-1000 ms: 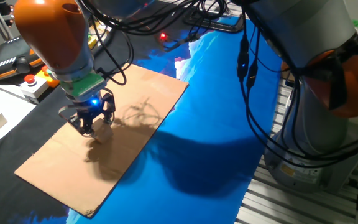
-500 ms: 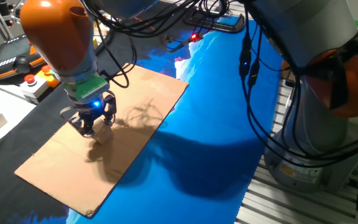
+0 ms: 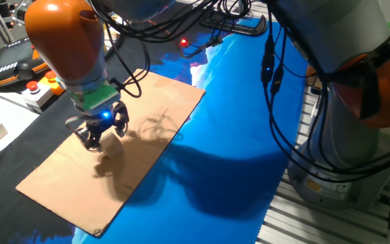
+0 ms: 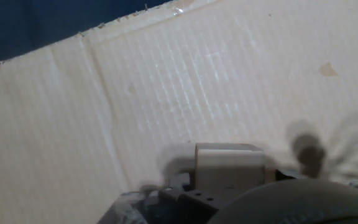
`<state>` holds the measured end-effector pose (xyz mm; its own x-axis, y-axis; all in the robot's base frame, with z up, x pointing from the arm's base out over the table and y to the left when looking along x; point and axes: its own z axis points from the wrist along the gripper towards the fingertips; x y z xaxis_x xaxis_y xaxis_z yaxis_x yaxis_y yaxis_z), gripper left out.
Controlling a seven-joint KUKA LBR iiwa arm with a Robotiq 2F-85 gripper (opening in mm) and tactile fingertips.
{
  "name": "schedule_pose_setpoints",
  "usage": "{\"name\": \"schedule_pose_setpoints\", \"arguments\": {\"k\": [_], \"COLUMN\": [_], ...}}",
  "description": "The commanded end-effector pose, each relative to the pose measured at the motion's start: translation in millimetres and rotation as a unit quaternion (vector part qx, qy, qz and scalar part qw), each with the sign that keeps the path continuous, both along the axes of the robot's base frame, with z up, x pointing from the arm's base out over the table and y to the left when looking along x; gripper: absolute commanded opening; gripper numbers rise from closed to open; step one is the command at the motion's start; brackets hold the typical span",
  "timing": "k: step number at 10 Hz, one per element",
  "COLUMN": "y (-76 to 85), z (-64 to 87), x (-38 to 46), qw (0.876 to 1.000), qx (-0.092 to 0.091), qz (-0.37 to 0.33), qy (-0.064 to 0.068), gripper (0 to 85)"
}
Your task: Grab the block and place it at the designated location
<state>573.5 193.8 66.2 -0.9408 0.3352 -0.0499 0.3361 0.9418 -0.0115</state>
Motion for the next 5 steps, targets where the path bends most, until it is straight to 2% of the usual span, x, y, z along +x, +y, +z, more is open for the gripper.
{"name": "schedule_pose_setpoints", "arguments": {"k": [1, 3, 5], "y": [0.3, 0.0, -5.3], "z": [5.3, 22.5, 43.2], "x": [0.3, -0.5, 1.8], "qw": [1.0, 1.0, 1.0], "qx": [-0.003, -0.016, -0.015], "qz": [-0.001, -0.005, 0.0], "qy": [0.0, 0.0, 0.006], "gripper": [70.7, 70.7, 69.7]}}
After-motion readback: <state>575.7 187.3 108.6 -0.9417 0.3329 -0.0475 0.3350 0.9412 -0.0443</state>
